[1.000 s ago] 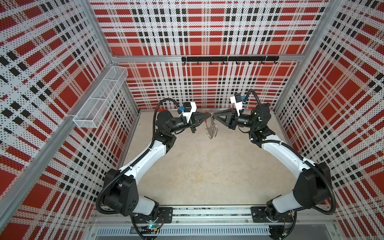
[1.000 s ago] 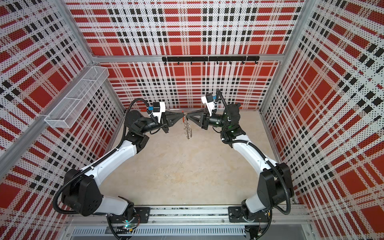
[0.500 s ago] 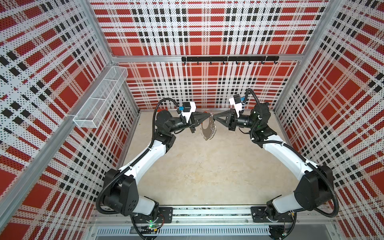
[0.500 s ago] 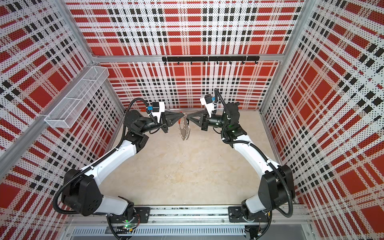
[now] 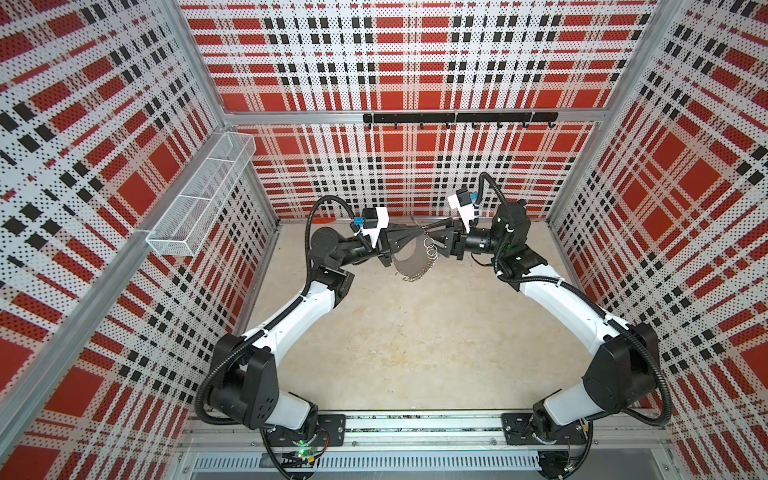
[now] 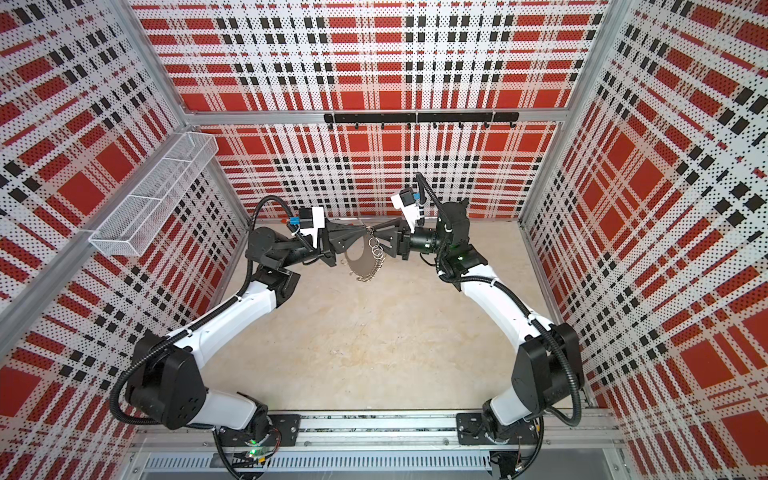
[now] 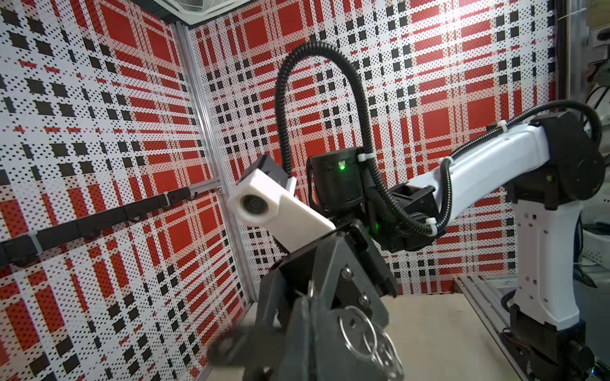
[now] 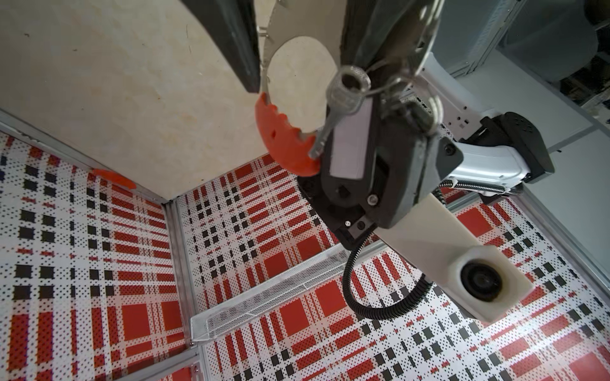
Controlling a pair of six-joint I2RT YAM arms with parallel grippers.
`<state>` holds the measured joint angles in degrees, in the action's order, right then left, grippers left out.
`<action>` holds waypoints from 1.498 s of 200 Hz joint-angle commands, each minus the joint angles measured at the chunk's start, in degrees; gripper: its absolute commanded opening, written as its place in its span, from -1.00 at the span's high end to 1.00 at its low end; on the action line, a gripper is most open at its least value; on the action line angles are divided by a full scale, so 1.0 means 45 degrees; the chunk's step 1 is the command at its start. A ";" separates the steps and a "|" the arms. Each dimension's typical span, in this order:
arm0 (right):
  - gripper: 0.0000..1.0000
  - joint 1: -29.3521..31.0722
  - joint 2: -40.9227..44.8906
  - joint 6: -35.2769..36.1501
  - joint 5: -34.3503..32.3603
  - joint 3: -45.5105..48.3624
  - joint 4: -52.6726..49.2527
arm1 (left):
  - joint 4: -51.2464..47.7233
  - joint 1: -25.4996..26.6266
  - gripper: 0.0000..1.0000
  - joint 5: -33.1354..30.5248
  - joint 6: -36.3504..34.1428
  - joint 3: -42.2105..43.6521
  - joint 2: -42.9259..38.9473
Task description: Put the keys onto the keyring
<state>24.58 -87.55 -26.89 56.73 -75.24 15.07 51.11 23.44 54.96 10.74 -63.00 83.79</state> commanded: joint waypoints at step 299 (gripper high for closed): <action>0.29 0.0408 0.2058 0.2277 -0.1943 0.0066 -0.1117 | 0.3954 -0.0170 1.00 0.0403 0.3277 0.0329 0.0828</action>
<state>26.09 -77.89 -17.39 47.31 -72.60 8.47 66.46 22.59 56.60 24.77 -60.38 87.22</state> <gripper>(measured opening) 0.360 0.042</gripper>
